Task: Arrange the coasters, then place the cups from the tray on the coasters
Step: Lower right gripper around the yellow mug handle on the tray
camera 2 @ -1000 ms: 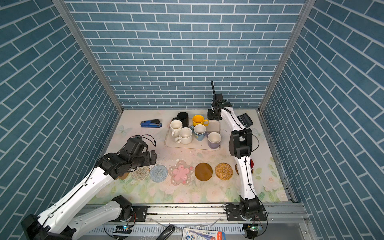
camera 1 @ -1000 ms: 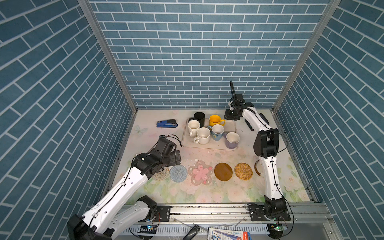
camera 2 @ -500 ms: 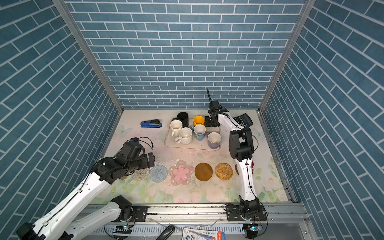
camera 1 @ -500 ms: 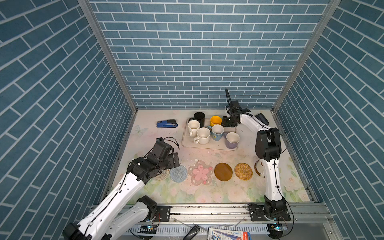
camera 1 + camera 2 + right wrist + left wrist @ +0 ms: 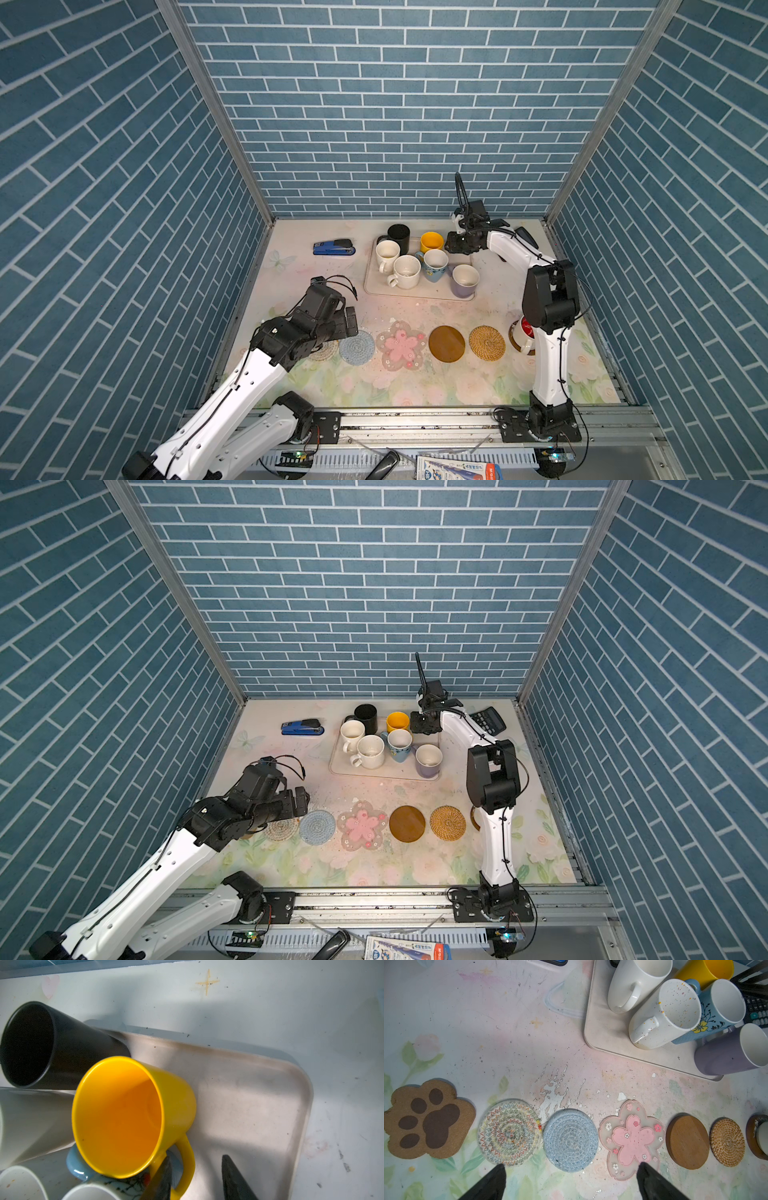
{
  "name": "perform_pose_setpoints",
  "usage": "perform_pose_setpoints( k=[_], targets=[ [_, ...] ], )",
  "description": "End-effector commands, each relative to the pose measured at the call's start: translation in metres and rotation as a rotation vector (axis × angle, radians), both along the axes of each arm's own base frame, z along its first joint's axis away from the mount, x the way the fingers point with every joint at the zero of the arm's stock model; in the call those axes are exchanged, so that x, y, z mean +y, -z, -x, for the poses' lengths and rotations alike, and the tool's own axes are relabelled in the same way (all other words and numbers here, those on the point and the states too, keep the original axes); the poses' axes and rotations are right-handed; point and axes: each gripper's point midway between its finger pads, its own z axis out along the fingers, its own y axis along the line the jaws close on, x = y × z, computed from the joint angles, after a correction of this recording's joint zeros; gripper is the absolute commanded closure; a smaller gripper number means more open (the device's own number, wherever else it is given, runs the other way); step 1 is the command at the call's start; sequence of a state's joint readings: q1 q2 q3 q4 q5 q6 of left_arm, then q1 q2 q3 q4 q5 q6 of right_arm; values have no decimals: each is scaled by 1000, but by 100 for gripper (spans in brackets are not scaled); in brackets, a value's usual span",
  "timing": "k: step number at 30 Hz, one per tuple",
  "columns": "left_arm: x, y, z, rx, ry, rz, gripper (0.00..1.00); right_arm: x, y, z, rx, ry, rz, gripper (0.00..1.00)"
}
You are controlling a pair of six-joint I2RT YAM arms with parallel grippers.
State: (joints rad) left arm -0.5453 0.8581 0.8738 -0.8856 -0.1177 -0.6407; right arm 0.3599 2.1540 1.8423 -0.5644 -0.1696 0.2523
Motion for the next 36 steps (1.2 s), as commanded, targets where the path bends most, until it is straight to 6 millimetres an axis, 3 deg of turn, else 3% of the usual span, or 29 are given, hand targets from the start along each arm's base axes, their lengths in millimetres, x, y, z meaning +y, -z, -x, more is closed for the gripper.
perform_pose_setpoints(
  k=[1, 7, 12, 27, 29, 30, 36],
  targets=[
    [2, 2, 0, 17, -13, -9, 1, -4, -28, 7, -37, -33, 23, 56],
    [-2, 5, -6, 27, -10, -11, 1, 2, -50, 19, -64, -111, -9, 49],
    [-6, 6, -10, 39, -2, -15, 1, 6, -54, 28, -36, -192, 14, 48],
    [-9, 11, -16, 64, -6, -35, 1, 11, -24, 14, 9, -216, 50, 51],
    [-9, 14, -17, 71, -6, -39, 1, 11, -27, 13, 4, -217, 46, 53],
    [-9, 14, -18, 72, -7, -40, 1, 13, -10, 12, 33, -221, 50, 53],
    [-12, 18, -22, 77, -7, -42, 1, 17, 2, 10, 57, -240, 42, 54]
  ],
)
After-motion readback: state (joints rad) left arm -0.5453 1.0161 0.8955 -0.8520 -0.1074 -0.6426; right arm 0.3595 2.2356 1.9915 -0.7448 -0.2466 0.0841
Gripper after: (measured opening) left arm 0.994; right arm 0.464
